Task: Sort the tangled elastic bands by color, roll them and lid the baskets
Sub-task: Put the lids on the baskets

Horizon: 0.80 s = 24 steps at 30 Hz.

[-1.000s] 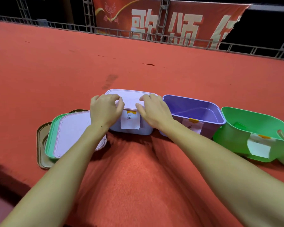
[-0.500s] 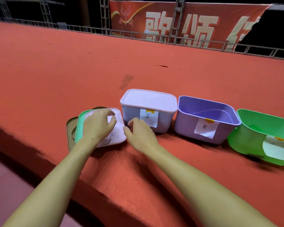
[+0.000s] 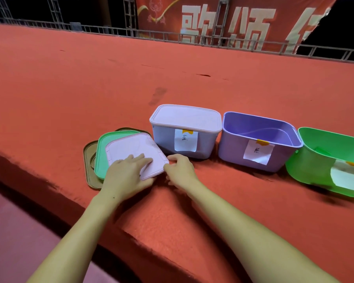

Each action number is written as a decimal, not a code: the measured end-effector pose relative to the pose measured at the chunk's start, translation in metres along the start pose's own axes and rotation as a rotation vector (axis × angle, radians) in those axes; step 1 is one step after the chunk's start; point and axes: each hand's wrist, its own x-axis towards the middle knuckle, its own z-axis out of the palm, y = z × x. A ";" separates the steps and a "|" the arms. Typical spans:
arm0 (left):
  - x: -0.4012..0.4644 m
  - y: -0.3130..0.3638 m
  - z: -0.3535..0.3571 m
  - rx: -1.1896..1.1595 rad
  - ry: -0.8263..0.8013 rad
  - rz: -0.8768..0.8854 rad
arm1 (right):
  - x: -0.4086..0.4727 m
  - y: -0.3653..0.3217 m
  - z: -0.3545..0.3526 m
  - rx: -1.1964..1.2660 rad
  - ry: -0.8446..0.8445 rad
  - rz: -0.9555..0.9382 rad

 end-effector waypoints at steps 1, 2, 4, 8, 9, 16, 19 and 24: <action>-0.001 0.004 -0.002 -0.003 0.053 0.029 | -0.005 -0.003 -0.005 0.026 -0.002 -0.003; -0.001 0.009 -0.006 -0.004 0.097 0.060 | -0.009 -0.006 -0.010 0.056 -0.007 -0.007; -0.004 0.019 -0.013 0.042 0.158 0.116 | -0.014 -0.010 -0.018 0.102 0.001 -0.023; -0.005 0.039 -0.038 0.147 0.259 0.170 | -0.025 -0.012 -0.034 0.210 0.034 -0.084; -0.004 0.045 -0.047 0.163 0.291 0.178 | -0.027 -0.014 -0.039 0.239 0.050 -0.106; 0.011 0.109 -0.118 0.112 0.482 0.153 | -0.046 -0.018 -0.093 0.381 0.156 -0.227; 0.020 0.133 -0.132 -0.100 0.568 0.096 | -0.050 0.002 -0.117 0.255 0.284 -0.278; 0.039 0.158 -0.129 -0.617 0.573 0.105 | -0.064 0.048 -0.154 0.169 0.342 -0.112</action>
